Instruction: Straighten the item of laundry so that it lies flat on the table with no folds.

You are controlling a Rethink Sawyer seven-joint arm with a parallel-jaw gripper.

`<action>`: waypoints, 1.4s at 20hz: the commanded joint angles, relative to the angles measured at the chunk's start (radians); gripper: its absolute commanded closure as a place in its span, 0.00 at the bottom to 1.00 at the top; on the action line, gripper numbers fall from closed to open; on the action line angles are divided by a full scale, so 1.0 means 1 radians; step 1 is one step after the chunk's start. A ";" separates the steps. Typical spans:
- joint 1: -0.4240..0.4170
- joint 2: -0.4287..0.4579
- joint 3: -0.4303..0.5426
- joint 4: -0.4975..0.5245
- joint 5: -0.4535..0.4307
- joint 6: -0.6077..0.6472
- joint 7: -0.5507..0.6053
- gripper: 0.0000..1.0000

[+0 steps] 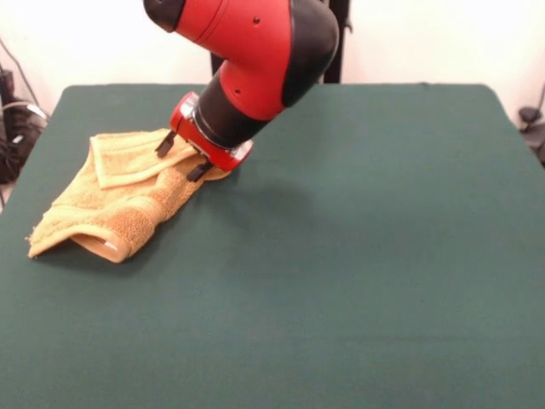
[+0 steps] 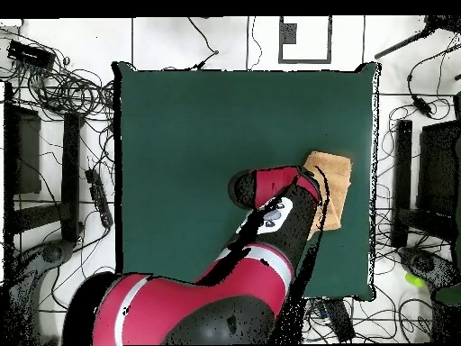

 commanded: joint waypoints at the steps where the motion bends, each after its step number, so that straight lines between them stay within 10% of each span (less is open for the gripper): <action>1: 0.051 0.185 0.141 0.113 0.030 0.096 0.133 0.00; 28: 0.058 0.191 0.168 0.155 0.078 0.110 0.151 0.00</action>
